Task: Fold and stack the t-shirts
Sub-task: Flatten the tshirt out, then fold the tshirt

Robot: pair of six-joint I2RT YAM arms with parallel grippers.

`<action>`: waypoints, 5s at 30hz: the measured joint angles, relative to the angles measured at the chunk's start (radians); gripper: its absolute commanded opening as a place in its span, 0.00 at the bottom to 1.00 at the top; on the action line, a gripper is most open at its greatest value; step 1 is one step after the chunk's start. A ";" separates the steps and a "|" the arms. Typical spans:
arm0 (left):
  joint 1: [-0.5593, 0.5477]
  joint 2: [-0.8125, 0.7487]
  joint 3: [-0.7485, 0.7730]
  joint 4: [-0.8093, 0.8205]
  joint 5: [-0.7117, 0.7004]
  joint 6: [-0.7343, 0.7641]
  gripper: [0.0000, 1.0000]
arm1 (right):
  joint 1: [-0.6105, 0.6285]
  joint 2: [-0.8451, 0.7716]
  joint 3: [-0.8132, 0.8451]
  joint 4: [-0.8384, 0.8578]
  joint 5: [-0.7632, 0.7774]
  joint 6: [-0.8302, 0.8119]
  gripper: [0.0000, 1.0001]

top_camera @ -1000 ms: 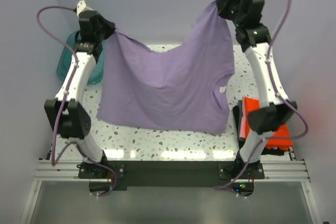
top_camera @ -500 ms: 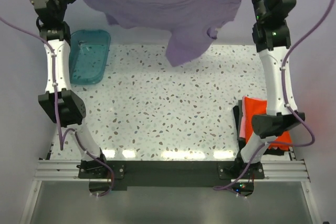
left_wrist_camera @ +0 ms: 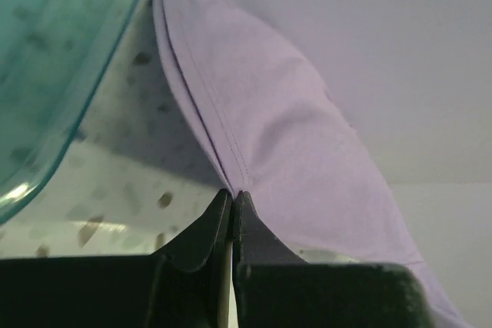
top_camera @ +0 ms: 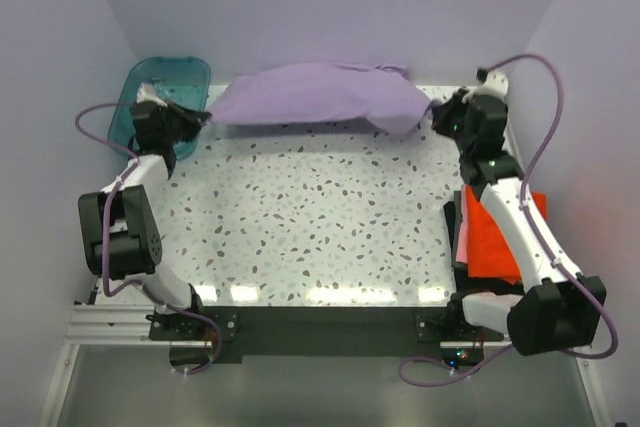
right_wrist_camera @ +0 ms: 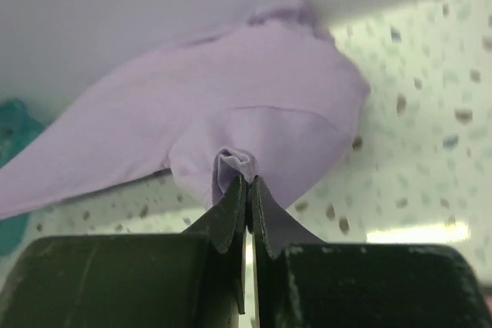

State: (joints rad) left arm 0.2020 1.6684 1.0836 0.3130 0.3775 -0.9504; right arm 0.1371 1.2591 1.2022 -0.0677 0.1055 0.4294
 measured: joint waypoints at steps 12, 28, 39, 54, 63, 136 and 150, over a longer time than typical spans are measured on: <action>-0.030 -0.504 -0.701 -0.237 -0.274 -0.017 0.00 | 0.000 -0.501 -0.730 -0.249 -0.041 0.205 0.00; -0.030 -0.865 -0.760 -0.559 -0.477 -0.051 0.00 | 0.000 -0.683 -0.647 -0.480 -0.032 0.243 0.00; -0.032 -0.334 -0.411 -0.418 -0.400 -0.026 0.00 | 0.000 -0.144 -0.422 -0.272 -0.009 0.222 0.00; -0.038 0.076 -0.059 -0.385 -0.355 -0.024 0.00 | 0.000 0.281 -0.102 -0.154 -0.011 0.217 0.00; -0.046 0.160 0.012 -0.390 -0.336 0.005 0.01 | 0.000 0.325 -0.032 -0.153 0.008 0.197 0.00; -0.134 -0.195 -0.404 -0.471 -0.641 -0.091 0.62 | 0.013 0.125 -0.329 -0.328 0.038 0.284 0.65; -0.132 -0.113 -0.397 -0.299 -0.648 -0.143 0.51 | 0.013 0.170 -0.367 -0.290 0.100 0.329 0.64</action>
State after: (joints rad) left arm 0.0696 1.5551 0.6865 0.0139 -0.2707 -1.0931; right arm 0.1497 1.4288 0.8349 -0.3576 0.2050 0.7586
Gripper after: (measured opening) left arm 0.545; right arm 0.646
